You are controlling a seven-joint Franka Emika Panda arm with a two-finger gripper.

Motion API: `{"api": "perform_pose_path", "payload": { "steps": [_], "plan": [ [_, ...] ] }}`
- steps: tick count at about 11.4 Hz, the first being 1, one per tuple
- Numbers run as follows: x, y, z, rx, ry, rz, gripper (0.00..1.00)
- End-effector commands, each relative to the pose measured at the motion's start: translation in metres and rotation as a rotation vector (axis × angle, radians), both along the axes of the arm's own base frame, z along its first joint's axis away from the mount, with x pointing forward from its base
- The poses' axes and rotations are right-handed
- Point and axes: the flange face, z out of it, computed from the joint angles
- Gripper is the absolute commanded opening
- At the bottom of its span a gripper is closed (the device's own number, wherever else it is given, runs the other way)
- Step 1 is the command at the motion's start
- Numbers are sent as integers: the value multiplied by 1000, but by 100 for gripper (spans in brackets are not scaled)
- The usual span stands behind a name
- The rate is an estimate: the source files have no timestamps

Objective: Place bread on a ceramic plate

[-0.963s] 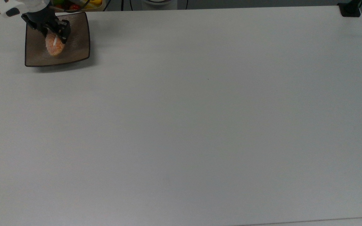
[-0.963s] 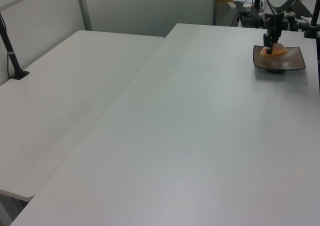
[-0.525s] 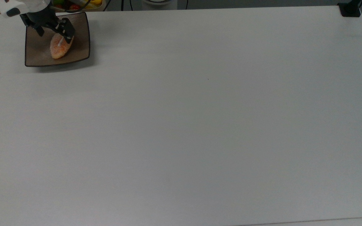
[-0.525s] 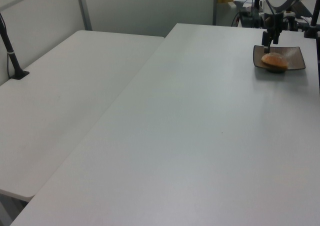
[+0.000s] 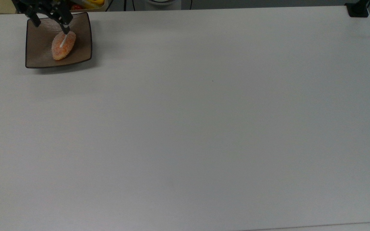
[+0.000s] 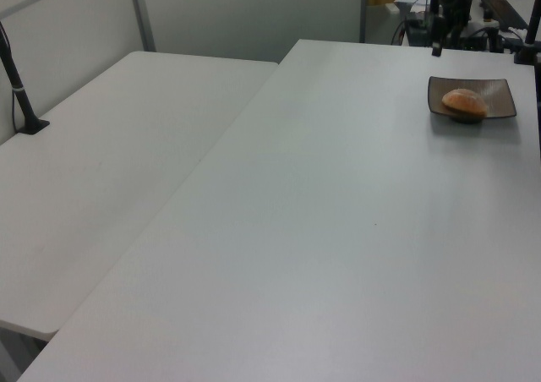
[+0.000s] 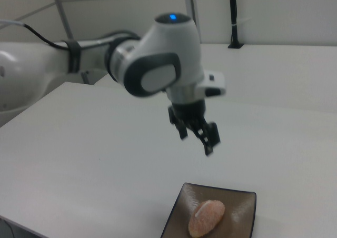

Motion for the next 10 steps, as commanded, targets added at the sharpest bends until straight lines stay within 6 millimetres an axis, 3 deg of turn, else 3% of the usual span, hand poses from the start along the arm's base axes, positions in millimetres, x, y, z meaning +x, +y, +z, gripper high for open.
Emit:
{"api": "perform_pose_path", "payload": {
  "steps": [1, 3, 7, 8, 10],
  "plan": [
    [2, 56, 74, 41, -64, -51, 100],
    [7, 106, 102, 41, -69, -12, 100],
    [9, 198, 106, -60, 8, 148, 100],
    [11, 215, 102, -109, 20, 153, 100],
    [17, 229, 92, -150, 27, 154, 100]
  ]
}}
